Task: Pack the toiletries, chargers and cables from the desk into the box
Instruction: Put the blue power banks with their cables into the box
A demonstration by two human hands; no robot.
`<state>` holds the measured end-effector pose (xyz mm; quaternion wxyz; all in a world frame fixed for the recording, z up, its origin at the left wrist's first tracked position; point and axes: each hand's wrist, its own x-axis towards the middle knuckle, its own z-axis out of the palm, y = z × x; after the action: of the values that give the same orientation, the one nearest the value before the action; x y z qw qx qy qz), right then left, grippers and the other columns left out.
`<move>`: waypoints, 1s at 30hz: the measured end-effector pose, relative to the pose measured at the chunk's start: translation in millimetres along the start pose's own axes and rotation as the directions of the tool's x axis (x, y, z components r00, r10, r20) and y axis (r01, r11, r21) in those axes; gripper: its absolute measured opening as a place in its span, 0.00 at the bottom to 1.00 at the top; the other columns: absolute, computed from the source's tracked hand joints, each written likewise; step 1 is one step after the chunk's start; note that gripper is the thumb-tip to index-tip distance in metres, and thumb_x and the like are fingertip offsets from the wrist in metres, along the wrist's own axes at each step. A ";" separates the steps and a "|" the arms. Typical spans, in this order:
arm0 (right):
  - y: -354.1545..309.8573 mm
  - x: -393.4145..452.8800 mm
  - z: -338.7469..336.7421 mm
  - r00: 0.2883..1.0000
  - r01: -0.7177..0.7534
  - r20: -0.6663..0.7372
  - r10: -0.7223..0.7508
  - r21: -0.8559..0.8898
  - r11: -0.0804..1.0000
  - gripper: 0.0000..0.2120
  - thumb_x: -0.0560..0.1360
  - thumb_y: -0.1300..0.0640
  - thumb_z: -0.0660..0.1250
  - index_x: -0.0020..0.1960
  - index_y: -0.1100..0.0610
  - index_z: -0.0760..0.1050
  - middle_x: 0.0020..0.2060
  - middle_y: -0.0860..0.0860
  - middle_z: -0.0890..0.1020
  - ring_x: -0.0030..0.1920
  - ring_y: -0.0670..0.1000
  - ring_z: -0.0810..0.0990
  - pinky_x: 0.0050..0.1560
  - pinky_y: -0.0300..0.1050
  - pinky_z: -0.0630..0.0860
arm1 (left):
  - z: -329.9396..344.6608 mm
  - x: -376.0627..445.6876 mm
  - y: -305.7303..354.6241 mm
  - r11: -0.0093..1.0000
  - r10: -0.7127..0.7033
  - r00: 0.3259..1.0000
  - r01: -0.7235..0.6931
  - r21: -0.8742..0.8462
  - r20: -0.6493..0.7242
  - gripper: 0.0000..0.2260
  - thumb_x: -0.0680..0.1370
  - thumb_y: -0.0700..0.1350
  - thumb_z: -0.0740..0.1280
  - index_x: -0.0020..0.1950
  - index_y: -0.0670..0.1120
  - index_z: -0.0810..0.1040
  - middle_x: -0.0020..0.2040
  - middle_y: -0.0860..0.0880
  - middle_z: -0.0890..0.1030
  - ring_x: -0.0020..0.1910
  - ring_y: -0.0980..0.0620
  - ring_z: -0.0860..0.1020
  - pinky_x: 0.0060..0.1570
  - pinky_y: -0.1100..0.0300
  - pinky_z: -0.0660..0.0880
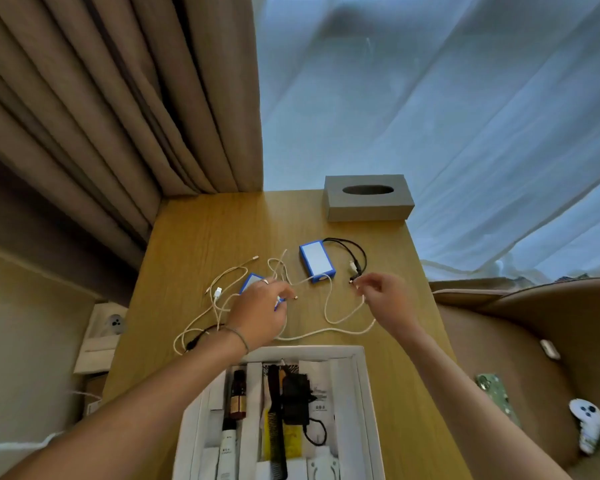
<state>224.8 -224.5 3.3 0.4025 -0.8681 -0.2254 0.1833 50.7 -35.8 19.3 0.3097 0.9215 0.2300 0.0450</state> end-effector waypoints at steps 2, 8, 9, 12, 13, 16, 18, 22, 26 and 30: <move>10.0 12.3 -1.2 1.000 -0.029 0.012 0.029 -0.002 1.000 0.11 0.77 0.63 0.66 0.49 0.54 0.86 0.40 0.45 0.86 0.43 0.44 0.84 0.41 0.37 0.77 | 10.5 23.2 7.0 0.999 -0.046 0.998 0.047 -0.007 0.040 0.11 0.77 0.37 0.64 0.54 0.48 0.83 0.51 0.49 0.83 0.51 0.49 0.80 0.52 0.53 0.77; 29.2 51.3 13.0 0.985 -0.166 0.066 0.162 0.046 0.985 0.11 0.77 0.63 0.65 0.48 0.51 0.85 0.37 0.43 0.85 0.36 0.50 0.85 0.30 0.37 0.76 | 43.6 102.0 24.2 0.989 -0.149 0.988 0.150 -0.020 0.039 0.14 0.77 0.36 0.61 0.58 0.45 0.80 0.47 0.47 0.83 0.49 0.46 0.80 0.51 0.53 0.77; 30.9 57.9 16.1 0.982 -0.181 0.073 0.175 0.078 0.980 0.11 0.77 0.63 0.65 0.48 0.52 0.85 0.36 0.44 0.85 0.37 0.52 0.85 0.33 0.41 0.78 | 49.6 115.1 24.3 0.983 -0.184 0.982 0.184 -0.012 0.048 0.16 0.76 0.36 0.61 0.61 0.45 0.79 0.47 0.46 0.82 0.50 0.45 0.79 0.50 0.54 0.76; 34.6 69.0 22.8 0.978 -0.204 0.086 0.192 0.169 0.964 0.12 0.78 0.64 0.64 0.47 0.52 0.84 0.36 0.47 0.86 0.40 0.57 0.85 0.41 0.54 0.82 | 69.0 152.7 20.1 0.951 -0.306 0.948 0.300 0.082 0.088 0.21 0.76 0.38 0.61 0.70 0.45 0.71 0.56 0.41 0.79 0.54 0.41 0.78 0.49 0.54 0.74; 35.6 69.8 24.1 0.977 -0.205 0.091 0.191 0.193 0.960 0.12 0.78 0.64 0.64 0.47 0.52 0.84 0.36 0.47 0.86 0.41 0.58 0.85 0.42 0.56 0.82 | 75.5 163.7 18.4 0.934 -0.346 0.932 0.333 0.127 0.103 0.22 0.76 0.40 0.61 0.71 0.45 0.69 0.60 0.39 0.78 0.55 0.39 0.78 0.50 0.52 0.75; 38.6 69.0 24.8 0.978 -0.200 0.109 0.178 0.244 0.949 0.12 0.78 0.65 0.65 0.48 0.52 0.84 0.38 0.47 0.86 0.41 0.58 0.85 0.42 0.56 0.82 | 93.5 193.6 10.8 0.892 -0.419 0.903 0.389 0.230 0.098 0.22 0.79 0.49 0.62 0.72 0.45 0.66 0.61 0.40 0.78 0.54 0.39 0.79 0.49 0.49 0.78; 42.1 66.4 23.7 0.979 -0.196 0.110 0.173 0.264 0.944 0.12 0.78 0.65 0.65 0.49 0.54 0.84 0.38 0.47 0.86 0.40 0.57 0.84 0.41 0.54 0.82 | 102.9 210.6 4.2 0.860 -0.451 0.890 0.411 0.302 0.073 0.27 0.79 0.58 0.62 0.73 0.45 0.64 0.56 0.42 0.80 0.49 0.43 0.80 0.43 0.51 0.79; 46.9 58.0 17.5 0.977 -0.203 0.127 0.172 0.296 0.933 0.10 0.80 0.64 0.64 0.52 0.54 0.84 0.40 0.47 0.85 0.41 0.53 0.83 0.40 0.51 0.82 | 115.7 233.8 -7.8 0.776 -0.546 0.833 0.462 0.430 0.090 0.40 0.74 0.69 0.63 0.77 0.47 0.58 0.55 0.42 0.77 0.42 0.47 0.79 0.35 0.55 0.79; 49.8 55.4 11.8 0.980 -0.184 0.125 0.154 0.295 0.937 0.11 0.80 0.63 0.65 0.52 0.51 0.83 0.40 0.45 0.85 0.42 0.50 0.84 0.42 0.52 0.83 | 119.7 245.9 -11.0 0.755 -0.609 0.780 0.514 0.407 0.144 0.45 0.72 0.68 0.68 0.79 0.51 0.50 0.60 0.38 0.74 0.36 0.44 0.82 0.23 0.59 0.78; 44.0 60.7 4.8 0.986 -0.153 0.107 0.126 0.308 0.939 0.10 0.80 0.63 0.65 0.52 0.51 0.83 0.40 0.45 0.85 0.41 0.53 0.83 0.41 0.53 0.82 | 120.0 247.0 -10.1 0.782 -0.603 0.782 0.541 0.310 0.157 0.39 0.72 0.64 0.71 0.74 0.50 0.57 0.55 0.40 0.75 0.38 0.44 0.82 0.22 0.59 0.78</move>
<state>283.6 -214.1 -42.3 0.5121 -0.7977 -0.1481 0.2819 293.6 16.9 -97.9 0.2172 0.8361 0.4641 -0.1960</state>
